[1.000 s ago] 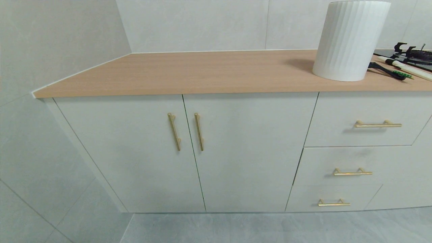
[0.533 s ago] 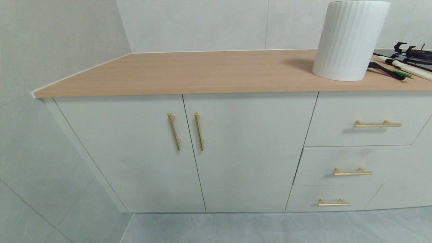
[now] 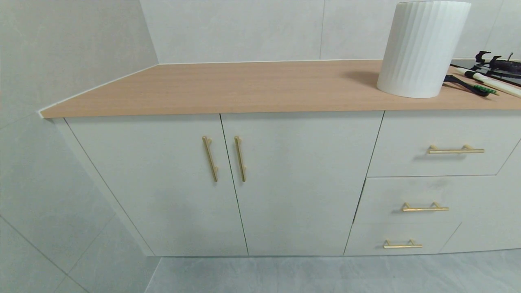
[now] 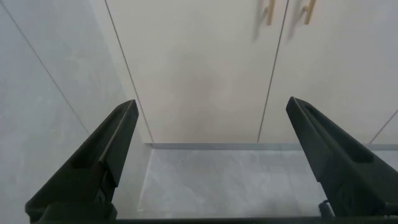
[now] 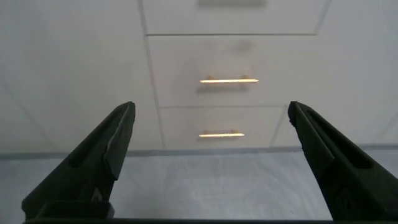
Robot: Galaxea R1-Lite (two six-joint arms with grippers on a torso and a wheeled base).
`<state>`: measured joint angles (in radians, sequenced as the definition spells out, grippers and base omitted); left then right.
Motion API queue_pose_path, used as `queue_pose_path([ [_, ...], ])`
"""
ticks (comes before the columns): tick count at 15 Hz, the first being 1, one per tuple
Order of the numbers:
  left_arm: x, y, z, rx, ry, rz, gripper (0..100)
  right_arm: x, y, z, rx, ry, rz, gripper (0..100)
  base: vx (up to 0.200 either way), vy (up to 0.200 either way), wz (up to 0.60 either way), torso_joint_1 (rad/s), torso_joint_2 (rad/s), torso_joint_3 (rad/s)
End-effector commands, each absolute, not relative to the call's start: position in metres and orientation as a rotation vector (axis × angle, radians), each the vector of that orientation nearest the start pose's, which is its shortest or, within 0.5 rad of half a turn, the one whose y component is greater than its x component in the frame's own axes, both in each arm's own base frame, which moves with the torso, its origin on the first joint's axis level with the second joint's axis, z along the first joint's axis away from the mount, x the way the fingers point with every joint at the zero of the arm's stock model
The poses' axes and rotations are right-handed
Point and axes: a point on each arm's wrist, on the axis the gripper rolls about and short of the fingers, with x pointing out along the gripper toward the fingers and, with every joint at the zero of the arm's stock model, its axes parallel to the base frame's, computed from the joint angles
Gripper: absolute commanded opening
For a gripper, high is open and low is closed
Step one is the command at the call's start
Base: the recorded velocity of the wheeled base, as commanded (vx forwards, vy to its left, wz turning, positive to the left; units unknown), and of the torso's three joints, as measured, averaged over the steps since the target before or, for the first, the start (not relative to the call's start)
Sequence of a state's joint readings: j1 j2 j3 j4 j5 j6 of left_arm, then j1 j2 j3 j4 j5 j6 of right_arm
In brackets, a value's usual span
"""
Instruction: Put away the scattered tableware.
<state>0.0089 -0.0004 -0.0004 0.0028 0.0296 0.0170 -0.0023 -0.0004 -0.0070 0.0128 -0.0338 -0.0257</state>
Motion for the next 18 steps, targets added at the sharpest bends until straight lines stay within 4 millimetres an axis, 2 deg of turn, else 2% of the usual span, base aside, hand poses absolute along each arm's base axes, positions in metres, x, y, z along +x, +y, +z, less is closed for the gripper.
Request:
queue_pose_path([
  [1, -0.0228, 0.0005, 0.0752, 0.000, 0.003, 0.040, 100, -0.0230, -0.0002, 0.0762, -0.025, 0.003, -0.012, 100, 0.000, 0.000, 0.00, 0.000, 0.00, 0.000],
  [13, -0.0228, 0.0005, 0.0753, 0.002, 0.002, 0.040, 100, -0.0229, -0.0002, 0.0761, -0.015, 0.002, -0.012, 100, 0.000, 0.000, 0.00, 0.000, 0.00, 0.000],
  [18, -0.0228, 0.0004, 0.0755, 0.002, 0.000, 0.038, 100, -0.0229, -0.0002, 0.0761, -0.015, 0.002, -0.012, 100, -0.200, -0.200, 0.00, 0.005, 0.00, 0.003],
])
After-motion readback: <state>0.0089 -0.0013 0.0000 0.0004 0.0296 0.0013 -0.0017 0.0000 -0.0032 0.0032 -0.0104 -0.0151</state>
